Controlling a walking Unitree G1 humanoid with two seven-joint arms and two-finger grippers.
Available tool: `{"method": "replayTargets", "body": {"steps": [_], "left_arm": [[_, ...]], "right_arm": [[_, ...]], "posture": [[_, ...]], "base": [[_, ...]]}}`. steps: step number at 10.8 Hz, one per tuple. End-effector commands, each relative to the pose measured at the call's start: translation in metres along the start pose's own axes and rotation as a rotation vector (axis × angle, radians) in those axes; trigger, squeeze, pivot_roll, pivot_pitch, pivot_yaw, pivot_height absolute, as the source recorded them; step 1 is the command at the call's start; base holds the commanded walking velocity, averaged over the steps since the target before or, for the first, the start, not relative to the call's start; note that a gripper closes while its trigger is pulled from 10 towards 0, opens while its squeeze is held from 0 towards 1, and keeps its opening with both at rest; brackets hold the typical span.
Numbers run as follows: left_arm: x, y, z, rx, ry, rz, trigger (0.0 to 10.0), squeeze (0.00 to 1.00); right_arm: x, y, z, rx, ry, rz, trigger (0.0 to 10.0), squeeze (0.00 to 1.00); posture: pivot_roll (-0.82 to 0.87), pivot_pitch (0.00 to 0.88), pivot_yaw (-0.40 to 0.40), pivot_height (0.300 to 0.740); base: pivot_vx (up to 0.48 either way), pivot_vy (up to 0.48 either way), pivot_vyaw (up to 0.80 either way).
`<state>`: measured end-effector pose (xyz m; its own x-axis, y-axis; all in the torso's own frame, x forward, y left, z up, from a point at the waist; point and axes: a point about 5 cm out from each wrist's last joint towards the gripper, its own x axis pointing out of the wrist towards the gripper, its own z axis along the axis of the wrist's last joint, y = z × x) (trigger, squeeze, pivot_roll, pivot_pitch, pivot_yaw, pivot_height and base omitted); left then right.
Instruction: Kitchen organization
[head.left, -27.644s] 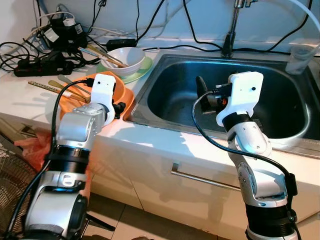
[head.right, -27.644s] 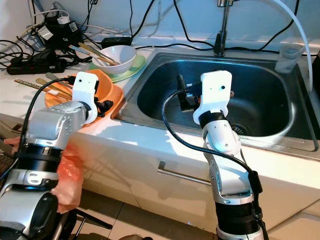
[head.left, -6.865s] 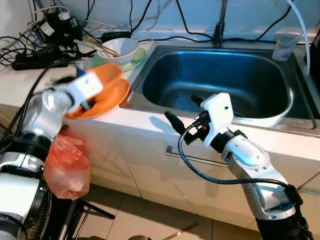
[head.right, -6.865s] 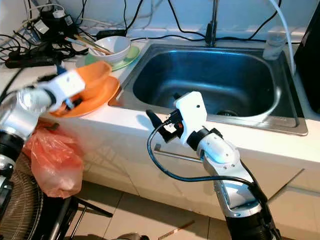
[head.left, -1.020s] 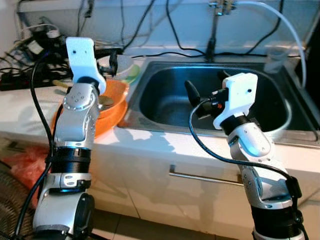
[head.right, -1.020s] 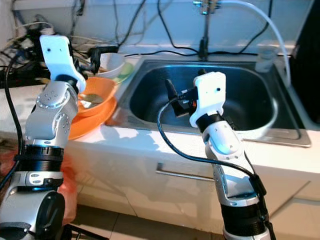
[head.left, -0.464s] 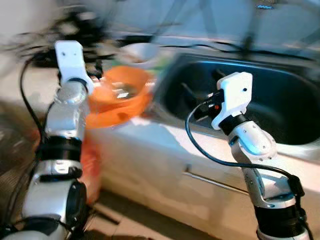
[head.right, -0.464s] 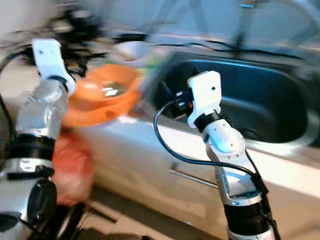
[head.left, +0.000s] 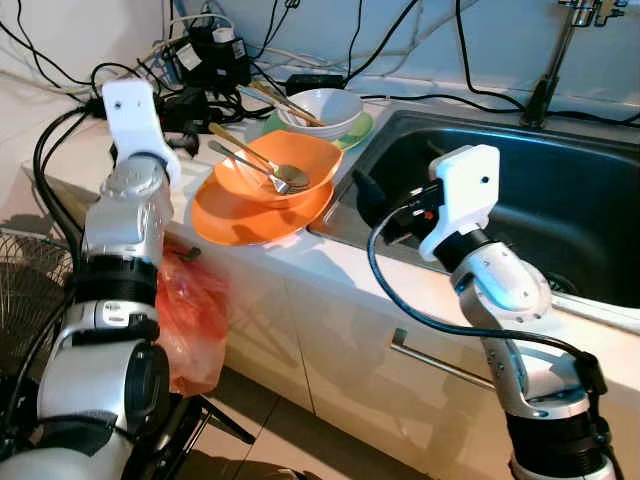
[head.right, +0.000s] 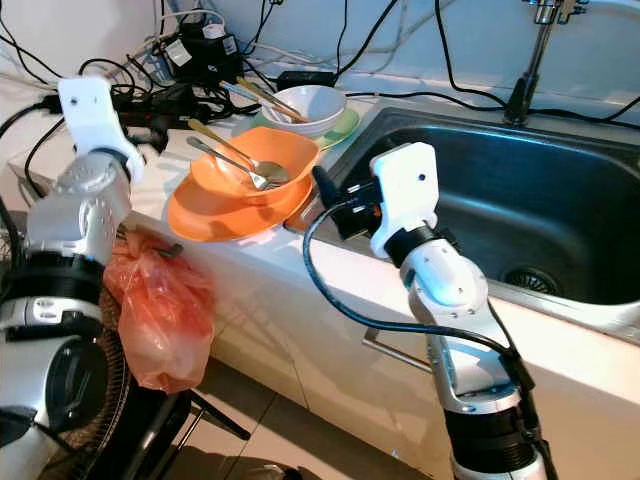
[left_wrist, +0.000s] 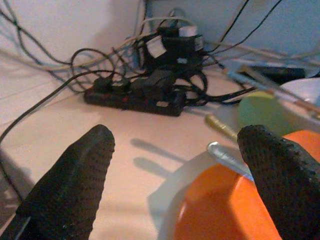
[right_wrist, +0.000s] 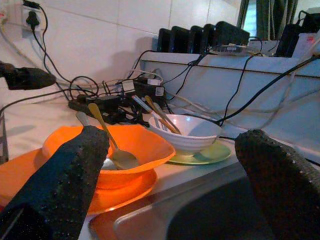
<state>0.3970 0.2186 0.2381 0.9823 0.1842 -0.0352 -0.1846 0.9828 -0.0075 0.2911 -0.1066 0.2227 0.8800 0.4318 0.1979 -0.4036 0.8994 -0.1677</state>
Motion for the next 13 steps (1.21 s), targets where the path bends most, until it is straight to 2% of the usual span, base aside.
{"method": "replayTargets", "body": {"steps": [1, 3, 6, 9, 10, 13], "left_arm": [[0.001, 0.003, 0.008, -0.002, -0.019, -0.008, 10.0, 0.0], [0.001, 0.0, 0.004, -0.009, -0.003, -0.019, 10.0, 0.0], [0.008, -0.002, 0.007, -0.033, 0.028, -0.022, 10.0, 0.0], [0.015, -0.013, 0.009, -0.066, 0.074, -0.043, 10.0, 0.0], [0.016, -0.019, 0.006, -0.084, 0.104, -0.06, 10.0, 0.0], [0.016, -0.039, -0.011, -0.12, 0.206, -0.14, 10.0, 0.0]], "right_arm": [[0.0, 0.003, 0.004, 0.008, -0.003, 0.01, 10.0, 0.0], [0.0, 0.004, 0.003, 0.014, 0.009, 0.011, 10.0, 0.0], [0.001, 0.007, 0.005, 0.018, -0.001, 0.023, 10.0, 0.0], [0.004, 0.015, 0.018, 0.013, -0.037, 0.148, 10.0, 0.0], [0.002, 0.021, 0.02, 0.003, -0.027, 0.228, 10.0, 0.0], [-0.008, 0.031, 0.012, -0.011, 0.045, 0.319, 10.0, 0.0]], "posture": [[-0.01, 0.0, 0.097, 0.74], [-0.01, 0.0, 0.095, 0.74], [-0.01, 0.0, 0.105, 0.74], [-0.03, 0.0, 0.135, 0.74], [-0.04, 0.0, 0.14, 0.74], [-0.05, 0.0, 0.148, 0.74]], "base": [[0.0, 0.0, 0.0], [0.0, 0.0, -0.79], [0.0, 0.0, 0.0], [0.0, 0.0, 0.0], [0.0, 0.0, 0.0], [0.0, 0.0, 0.0]]}}
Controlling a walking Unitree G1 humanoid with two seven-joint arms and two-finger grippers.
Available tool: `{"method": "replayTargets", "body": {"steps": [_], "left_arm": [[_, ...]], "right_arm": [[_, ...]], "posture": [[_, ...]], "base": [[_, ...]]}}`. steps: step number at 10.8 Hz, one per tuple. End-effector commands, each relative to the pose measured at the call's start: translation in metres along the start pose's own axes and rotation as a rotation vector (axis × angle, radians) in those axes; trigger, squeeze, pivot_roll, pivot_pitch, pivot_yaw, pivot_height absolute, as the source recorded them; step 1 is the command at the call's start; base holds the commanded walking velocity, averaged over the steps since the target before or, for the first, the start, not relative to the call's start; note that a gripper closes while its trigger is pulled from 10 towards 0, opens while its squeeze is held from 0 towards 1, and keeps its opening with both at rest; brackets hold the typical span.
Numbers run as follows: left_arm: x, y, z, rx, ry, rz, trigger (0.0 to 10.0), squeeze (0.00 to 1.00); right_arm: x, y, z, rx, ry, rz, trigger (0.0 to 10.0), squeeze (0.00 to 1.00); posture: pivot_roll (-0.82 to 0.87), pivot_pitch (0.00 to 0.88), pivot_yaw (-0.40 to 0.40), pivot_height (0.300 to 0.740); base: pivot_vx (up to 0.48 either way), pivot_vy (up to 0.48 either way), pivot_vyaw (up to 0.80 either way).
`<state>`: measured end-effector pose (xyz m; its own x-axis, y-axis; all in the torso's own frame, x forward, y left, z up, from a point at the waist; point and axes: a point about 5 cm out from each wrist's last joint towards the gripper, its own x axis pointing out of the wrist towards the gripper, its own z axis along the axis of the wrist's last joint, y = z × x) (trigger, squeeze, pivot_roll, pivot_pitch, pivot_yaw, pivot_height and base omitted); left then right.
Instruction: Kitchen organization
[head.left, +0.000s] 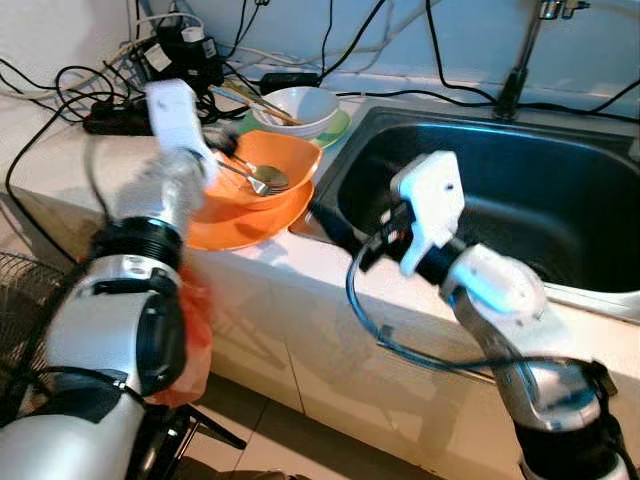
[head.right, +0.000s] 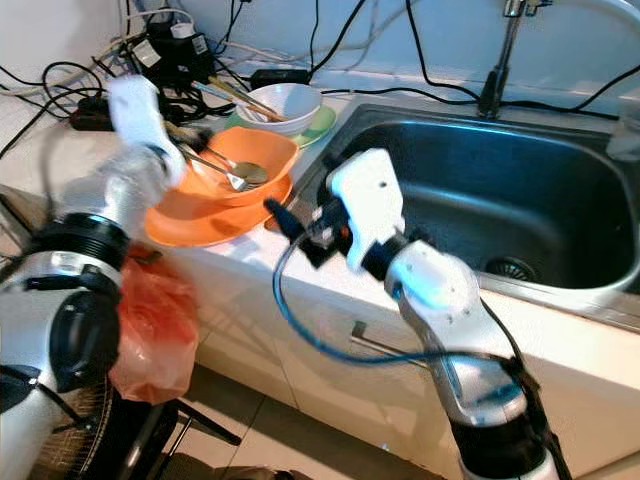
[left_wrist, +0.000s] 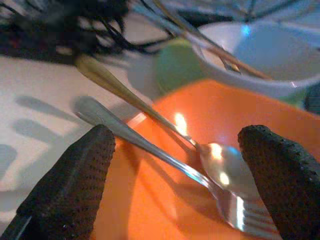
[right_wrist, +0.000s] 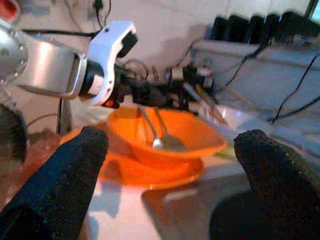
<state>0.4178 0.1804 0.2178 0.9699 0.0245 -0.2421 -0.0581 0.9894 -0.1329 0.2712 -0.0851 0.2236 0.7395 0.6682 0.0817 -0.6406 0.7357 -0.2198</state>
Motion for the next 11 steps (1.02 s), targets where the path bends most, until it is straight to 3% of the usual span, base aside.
{"method": "replayTargets", "body": {"steps": [1, 4, 8, 10, 11], "left_arm": [[0.0, -0.002, 0.005, -0.01, -0.004, -0.017, 10.0, 0.0], [0.003, -0.008, -0.014, -0.06, 0.065, -0.023, 10.0, 0.0], [0.002, -0.002, -0.031, -0.044, 0.11, -0.019, 10.0, 0.0], [0.002, 0.006, -0.016, -0.053, 0.036, -0.018, 10.0, 0.0], [0.001, 0.006, 0.001, 0.021, -0.042, -0.03, 10.0, 0.0]], "right_arm": [[-0.001, 0.005, 0.003, -0.001, -0.001, 0.024, 10.0, 0.0], [-0.009, 0.012, 0.001, -0.003, 0.033, 0.028, 10.0, 0.0], [-0.029, 0.031, -0.003, 0.066, 0.071, 0.035, 10.0, 0.0], [-0.023, 0.027, 0.004, 0.058, 0.053, 0.029, 10.0, 0.0], [-0.021, 0.019, 0.008, 0.058, 0.02, -0.026, 10.0, 0.0]], "posture": [[-0.05, 0.0, 0.147, 0.74], [-0.09, 0.0, 0.149, 0.74], [-0.12, 0.0, 0.142, 0.74], [-0.12, 0.0, 0.138, 0.74], [-0.12, 0.0, 0.138, 0.74]], "base": [[0.0, 0.0, 0.0], [0.0, 0.0, 0.0], [0.0, 0.0, 0.0], [0.0, 0.0, 0.0], [0.0, 0.0, 0.0]]}}
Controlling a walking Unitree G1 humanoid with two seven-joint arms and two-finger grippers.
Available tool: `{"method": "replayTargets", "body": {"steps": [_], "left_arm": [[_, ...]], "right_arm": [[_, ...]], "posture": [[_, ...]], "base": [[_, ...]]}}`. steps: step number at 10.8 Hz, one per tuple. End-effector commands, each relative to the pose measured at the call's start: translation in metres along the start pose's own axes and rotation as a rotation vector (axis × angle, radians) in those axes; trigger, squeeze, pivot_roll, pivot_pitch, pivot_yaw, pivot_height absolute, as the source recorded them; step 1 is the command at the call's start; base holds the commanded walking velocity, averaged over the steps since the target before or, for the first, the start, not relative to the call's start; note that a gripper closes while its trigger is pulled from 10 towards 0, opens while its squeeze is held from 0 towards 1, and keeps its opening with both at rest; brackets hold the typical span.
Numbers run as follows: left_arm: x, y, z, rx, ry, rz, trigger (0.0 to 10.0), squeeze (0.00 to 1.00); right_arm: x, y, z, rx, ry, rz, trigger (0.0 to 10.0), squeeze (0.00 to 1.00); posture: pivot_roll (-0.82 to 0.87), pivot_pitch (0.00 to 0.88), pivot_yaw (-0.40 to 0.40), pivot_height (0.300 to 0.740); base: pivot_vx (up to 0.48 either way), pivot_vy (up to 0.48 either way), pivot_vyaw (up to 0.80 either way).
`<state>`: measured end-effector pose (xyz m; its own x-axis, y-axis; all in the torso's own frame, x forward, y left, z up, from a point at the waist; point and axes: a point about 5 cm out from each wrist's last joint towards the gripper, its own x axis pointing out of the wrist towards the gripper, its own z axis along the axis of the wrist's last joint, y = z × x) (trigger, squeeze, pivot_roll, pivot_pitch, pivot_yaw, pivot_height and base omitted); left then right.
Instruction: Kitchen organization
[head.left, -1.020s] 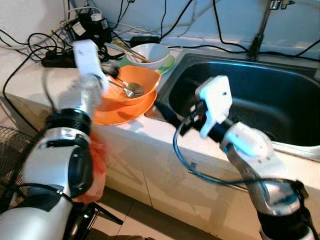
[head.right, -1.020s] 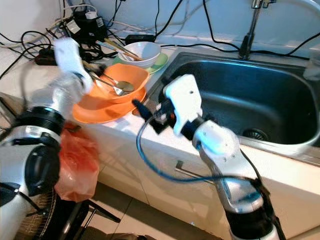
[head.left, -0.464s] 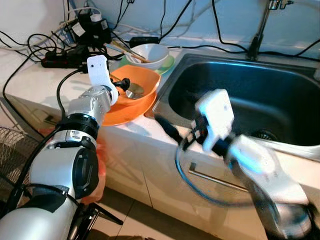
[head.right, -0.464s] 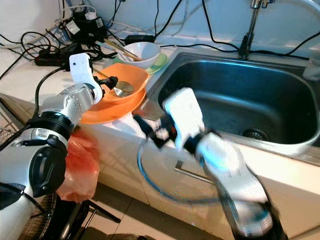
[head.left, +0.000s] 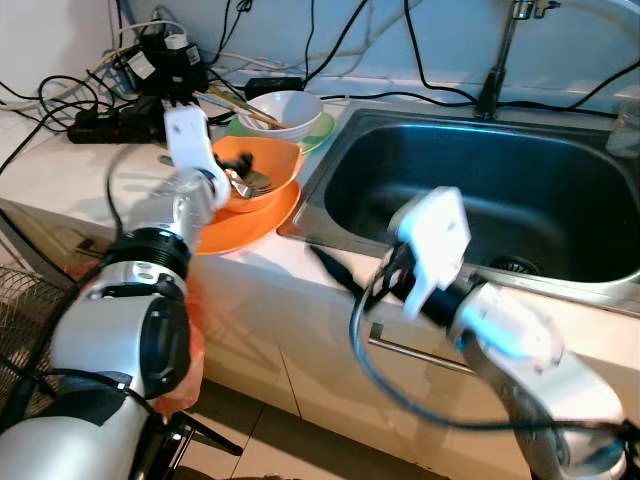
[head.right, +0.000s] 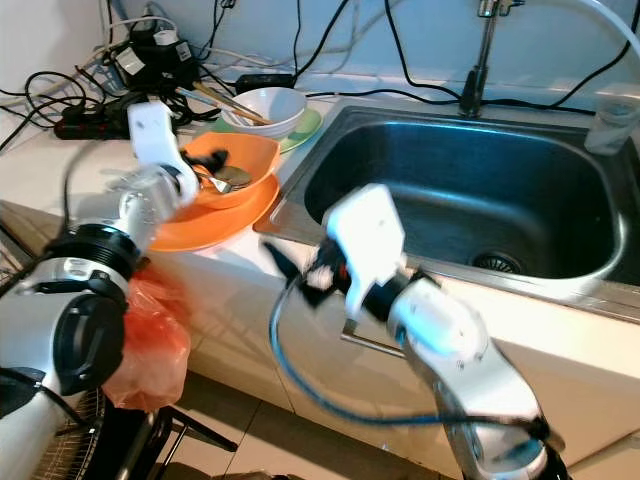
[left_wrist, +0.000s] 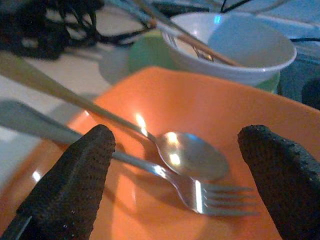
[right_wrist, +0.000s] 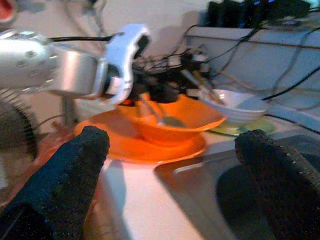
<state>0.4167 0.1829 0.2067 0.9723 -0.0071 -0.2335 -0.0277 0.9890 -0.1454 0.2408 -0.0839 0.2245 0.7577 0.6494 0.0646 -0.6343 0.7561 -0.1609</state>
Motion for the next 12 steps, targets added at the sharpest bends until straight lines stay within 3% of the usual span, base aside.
{"method": "replayTargets", "body": {"steps": [1, 3, 5, 7, 9, 11, 12], "left_arm": [[-0.001, 0.002, 0.016, 0.033, -0.057, -0.003, 10.0, 0.0], [-0.002, 0.002, 0.019, 0.042, -0.089, -0.005, 10.0, 0.0], [-0.006, -0.018, 0.033, 0.25, -0.218, -0.139, 10.0, 0.0], [-0.015, -0.026, 0.031, 0.323, -0.34, -0.215, 10.0, 0.0], [-0.036, -0.026, 0.007, 0.334, -0.456, -0.215, 10.0, 0.0], [-0.064, -0.032, -0.026, 0.3, -0.464, -0.208, 10.0, 0.0], [-0.073, -0.037, -0.032, 0.303, -0.467, -0.225, 10.0, 0.0]], "right_arm": [[0.002, -0.003, 0.0, -0.001, -0.005, -0.026, 10.0, 0.0], [0.004, -0.007, -0.004, 0.005, -0.011, -0.079, 10.0, 0.0], [0.007, -0.014, -0.001, 0.01, -0.043, -0.156, 10.0, 0.0], [0.011, -0.025, -0.002, 0.011, -0.058, -0.22, 10.0, 0.0], [0.016, -0.035, -0.003, -0.008, -0.066, -0.261, 10.0, 0.0], [0.018, -0.046, -0.003, -0.034, -0.073, -0.307, 10.0, 0.0], [0.019, -0.051, -0.003, -0.041, -0.078, -0.331, 10.0, 0.0]], "posture": [[-0.12, 0.0, 0.141, 0.74], [-0.12, 0.0, 0.16, 0.74], [-0.12, 0.0, 0.172, 0.74], [-0.1, 0.0, 0.158, 0.74], [-0.07, 0.0, 0.118, 0.74], [-0.04, 0.0, 0.098, 0.74], [-0.03, 0.0, 0.092, 0.74]], "base": [[0.0, 0.0, 0.0], [0.0, 0.0, 0.0], [0.0, 0.0, 0.0], [0.0, 0.0, 0.0], [0.0, 0.0, 0.0], [0.0, 0.0, 0.0], [0.0, 0.0, 0.0]]}}
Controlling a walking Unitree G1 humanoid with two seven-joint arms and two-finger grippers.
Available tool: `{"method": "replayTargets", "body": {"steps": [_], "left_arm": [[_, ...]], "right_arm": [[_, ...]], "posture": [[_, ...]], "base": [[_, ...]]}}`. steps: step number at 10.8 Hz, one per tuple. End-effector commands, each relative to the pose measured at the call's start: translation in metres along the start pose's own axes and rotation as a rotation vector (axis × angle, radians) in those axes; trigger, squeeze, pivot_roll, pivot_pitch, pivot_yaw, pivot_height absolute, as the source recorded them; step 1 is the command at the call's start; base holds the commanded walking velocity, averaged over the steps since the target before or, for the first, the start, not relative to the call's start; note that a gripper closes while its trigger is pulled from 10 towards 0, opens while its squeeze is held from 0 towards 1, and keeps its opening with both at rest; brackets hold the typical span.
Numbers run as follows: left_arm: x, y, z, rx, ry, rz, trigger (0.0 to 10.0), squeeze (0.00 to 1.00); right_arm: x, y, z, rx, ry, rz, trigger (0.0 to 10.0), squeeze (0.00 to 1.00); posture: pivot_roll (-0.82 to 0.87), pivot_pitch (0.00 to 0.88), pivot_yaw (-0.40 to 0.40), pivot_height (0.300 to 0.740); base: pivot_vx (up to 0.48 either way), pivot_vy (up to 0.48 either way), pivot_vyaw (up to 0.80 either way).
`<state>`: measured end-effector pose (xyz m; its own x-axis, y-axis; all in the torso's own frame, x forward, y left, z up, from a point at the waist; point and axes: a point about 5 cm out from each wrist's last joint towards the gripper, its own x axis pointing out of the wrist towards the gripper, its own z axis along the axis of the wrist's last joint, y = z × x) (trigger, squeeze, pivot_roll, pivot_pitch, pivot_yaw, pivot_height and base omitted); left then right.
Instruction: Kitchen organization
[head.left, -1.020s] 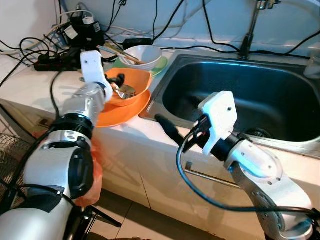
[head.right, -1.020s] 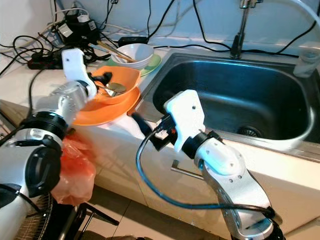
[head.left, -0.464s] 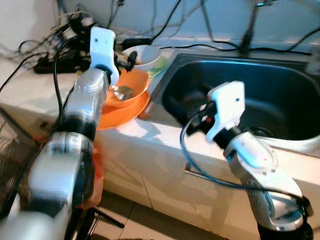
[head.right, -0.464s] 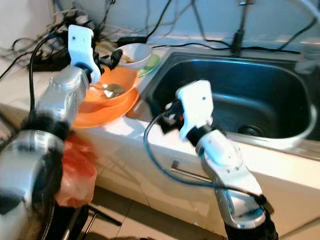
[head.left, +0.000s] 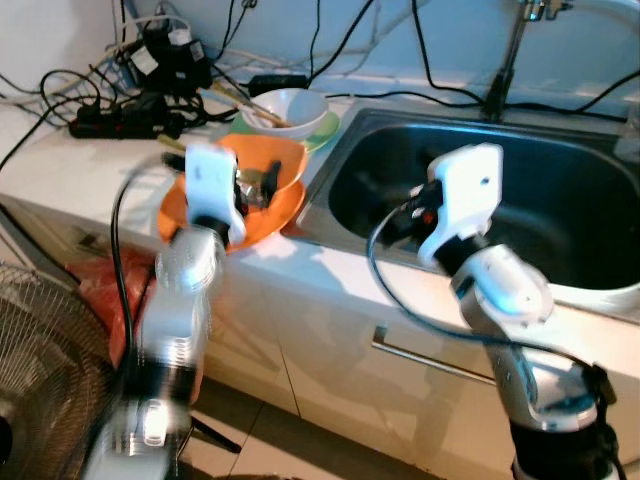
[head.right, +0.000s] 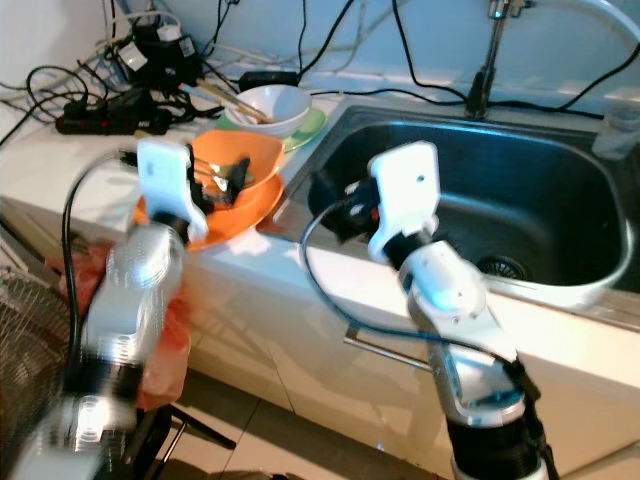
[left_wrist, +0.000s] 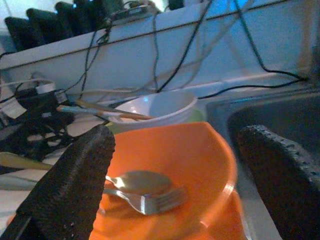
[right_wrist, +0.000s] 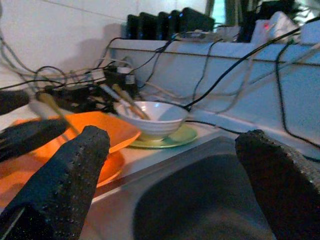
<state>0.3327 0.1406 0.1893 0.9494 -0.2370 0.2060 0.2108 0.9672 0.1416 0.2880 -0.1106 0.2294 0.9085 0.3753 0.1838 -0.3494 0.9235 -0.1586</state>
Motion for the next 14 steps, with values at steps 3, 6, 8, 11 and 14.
{"method": "replayTargets", "body": {"steps": [3, 6, 8, 11, 14], "left_arm": [[-0.007, -0.008, 0.01, 0.019, -0.001, -0.025, 10.0, 0.0], [0.003, -0.002, 0.019, 0.007, 0.012, -0.017, 10.0, 0.0], [0.008, 0.002, 0.023, 0.004, 0.016, -0.013, 10.0, 0.0], [0.01, -0.003, 0.025, -0.016, 0.033, -0.029, 10.0, 0.0], [0.011, -0.007, 0.027, -0.031, 0.041, -0.046, 10.0, 0.0]], "right_arm": [[0.002, -0.007, 0.001, -0.009, -0.02, -0.054, 10.0, 0.0], [0.003, -0.007, -0.002, -0.001, -0.024, -0.076, 10.0, 0.0], [0.003, -0.007, -0.002, -0.005, -0.03, -0.08, 10.0, 0.0], [0.005, -0.008, -0.002, -0.007, -0.026, -0.077, 10.0, 0.0], [0.006, -0.008, -0.001, -0.009, -0.04, -0.078, 10.0, 0.0]], "posture": [[-0.03, 0.0, 0.114, 0.74], [-0.03, 0.0, 0.133, 0.74], [-0.03, 0.0, 0.133, 0.74], [-0.02, 0.0, 0.128, 0.74], [-0.02, 0.0, 0.13, 0.74]], "base": [[0.0, 0.0, -0.53], [0.0, 0.0, -0.8], [0.0, 0.0, 0.0], [0.0, 0.0, -0.53], [0.0, 0.097, 0.0]]}}
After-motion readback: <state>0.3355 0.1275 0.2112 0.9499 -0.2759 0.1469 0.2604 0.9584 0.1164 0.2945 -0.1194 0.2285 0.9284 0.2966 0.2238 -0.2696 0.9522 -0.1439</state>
